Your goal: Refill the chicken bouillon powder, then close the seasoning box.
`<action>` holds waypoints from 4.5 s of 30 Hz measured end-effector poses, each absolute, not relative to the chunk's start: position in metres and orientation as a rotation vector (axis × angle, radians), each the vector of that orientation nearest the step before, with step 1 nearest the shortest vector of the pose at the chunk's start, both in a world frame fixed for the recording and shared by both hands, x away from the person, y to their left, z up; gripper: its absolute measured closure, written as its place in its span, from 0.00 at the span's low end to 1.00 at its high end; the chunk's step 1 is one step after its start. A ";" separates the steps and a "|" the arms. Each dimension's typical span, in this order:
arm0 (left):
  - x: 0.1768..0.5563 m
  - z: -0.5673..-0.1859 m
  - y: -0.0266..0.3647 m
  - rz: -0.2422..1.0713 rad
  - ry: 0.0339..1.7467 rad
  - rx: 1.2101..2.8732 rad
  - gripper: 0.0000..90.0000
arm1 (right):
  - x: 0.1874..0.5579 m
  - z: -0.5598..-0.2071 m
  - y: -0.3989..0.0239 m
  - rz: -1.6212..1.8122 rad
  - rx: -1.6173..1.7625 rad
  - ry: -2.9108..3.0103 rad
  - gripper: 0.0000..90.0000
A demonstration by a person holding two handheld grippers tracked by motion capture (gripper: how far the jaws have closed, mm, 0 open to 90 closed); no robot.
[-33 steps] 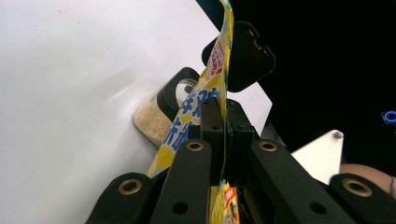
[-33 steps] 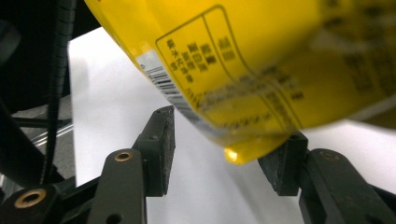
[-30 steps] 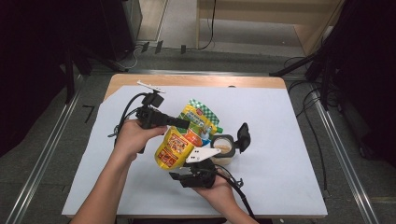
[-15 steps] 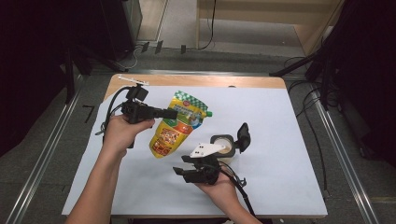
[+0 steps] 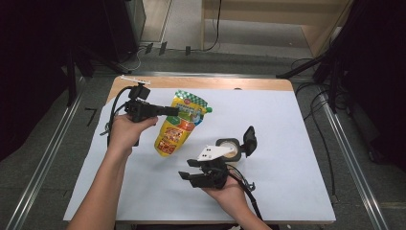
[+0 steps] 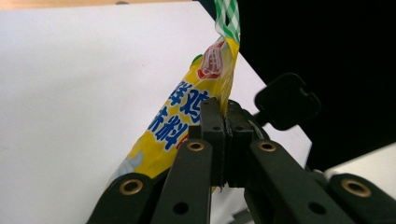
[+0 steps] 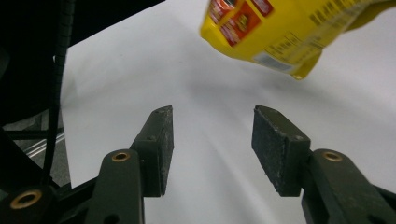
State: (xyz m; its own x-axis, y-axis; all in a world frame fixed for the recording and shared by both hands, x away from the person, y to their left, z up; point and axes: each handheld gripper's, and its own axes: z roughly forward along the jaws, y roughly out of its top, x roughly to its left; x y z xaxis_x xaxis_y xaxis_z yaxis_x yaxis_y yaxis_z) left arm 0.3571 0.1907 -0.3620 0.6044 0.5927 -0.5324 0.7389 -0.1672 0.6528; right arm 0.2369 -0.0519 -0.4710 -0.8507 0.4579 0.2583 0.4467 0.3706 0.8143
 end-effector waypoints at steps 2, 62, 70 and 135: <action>0.360 -0.367 0.190 -0.183 1.081 1.870 1.00 | 0.236 -0.468 -0.053 1.544 0.861 2.599 0.56; 0.286 -0.398 0.262 -0.147 1.027 1.925 0.67 | 0.236 -0.456 -0.086 1.494 0.830 2.585 0.56; 0.281 -0.397 0.280 -0.119 1.043 1.898 0.61 | 0.235 -0.452 -0.089 1.489 0.832 2.578 0.58; 0.293 -0.425 0.296 0.022 1.182 1.886 0.48 | 0.284 -0.403 -0.244 1.421 1.299 2.341 1.00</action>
